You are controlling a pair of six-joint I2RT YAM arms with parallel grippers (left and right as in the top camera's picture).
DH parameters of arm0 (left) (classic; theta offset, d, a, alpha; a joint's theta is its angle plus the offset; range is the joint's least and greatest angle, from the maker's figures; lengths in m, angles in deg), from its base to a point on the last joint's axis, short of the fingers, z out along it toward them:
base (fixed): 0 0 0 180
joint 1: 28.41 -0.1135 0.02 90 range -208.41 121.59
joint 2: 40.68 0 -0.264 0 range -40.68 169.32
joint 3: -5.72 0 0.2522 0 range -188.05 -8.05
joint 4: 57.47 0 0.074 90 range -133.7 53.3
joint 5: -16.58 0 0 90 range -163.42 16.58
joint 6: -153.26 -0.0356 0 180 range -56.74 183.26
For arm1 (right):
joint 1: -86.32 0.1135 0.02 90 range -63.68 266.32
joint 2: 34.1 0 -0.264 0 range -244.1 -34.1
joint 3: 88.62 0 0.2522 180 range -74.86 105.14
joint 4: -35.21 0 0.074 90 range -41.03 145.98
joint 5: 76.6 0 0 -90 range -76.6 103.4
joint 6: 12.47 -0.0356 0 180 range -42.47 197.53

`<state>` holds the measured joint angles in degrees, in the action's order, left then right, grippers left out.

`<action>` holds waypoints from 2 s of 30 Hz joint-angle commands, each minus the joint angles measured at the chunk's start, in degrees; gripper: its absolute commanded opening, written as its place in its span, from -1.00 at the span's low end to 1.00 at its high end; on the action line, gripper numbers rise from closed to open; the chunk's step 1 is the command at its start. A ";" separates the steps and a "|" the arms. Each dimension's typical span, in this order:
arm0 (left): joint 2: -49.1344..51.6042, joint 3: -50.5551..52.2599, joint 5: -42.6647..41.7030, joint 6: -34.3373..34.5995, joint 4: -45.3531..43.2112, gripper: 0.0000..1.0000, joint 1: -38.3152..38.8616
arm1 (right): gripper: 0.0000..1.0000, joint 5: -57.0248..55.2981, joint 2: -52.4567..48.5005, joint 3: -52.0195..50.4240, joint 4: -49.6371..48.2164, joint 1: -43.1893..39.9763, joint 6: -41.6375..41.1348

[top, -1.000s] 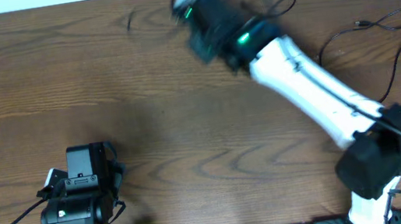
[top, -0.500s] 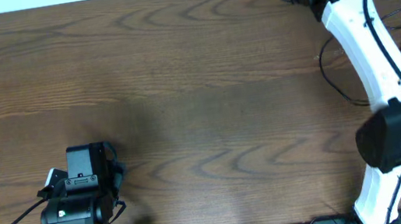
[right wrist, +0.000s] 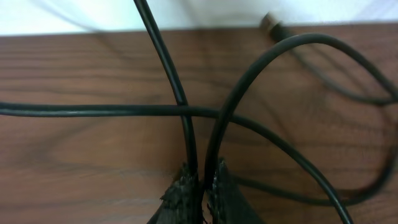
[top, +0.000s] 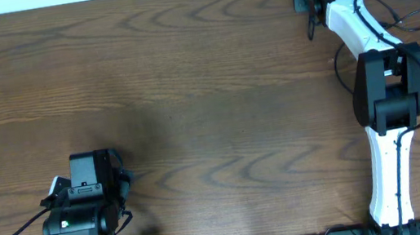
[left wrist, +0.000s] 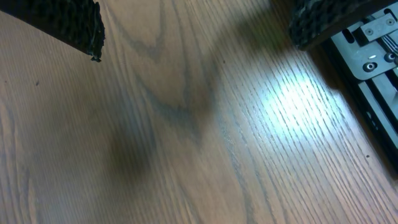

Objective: Untangle cables

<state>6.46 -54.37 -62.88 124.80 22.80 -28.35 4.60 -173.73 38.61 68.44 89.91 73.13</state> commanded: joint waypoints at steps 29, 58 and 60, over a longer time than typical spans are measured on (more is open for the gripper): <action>-0.04 -0.79 -1.11 0.52 0.33 0.93 -0.26 | 0.98 0.79 15.69 6.99 4.96 -4.61 7.67; -0.04 -0.79 -1.09 0.50 0.33 0.93 -0.26 | 0.99 10.93 90.82 -9.03 26.36 -4.63 3.58; -0.04 -0.79 -1.09 0.50 0.33 0.93 -0.26 | 0.99 10.93 96.59 -14.67 23.76 -4.63 3.58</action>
<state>6.46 -54.37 -64.30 124.80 22.93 -28.35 13.94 -82.00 30.31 93.66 84.93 77.72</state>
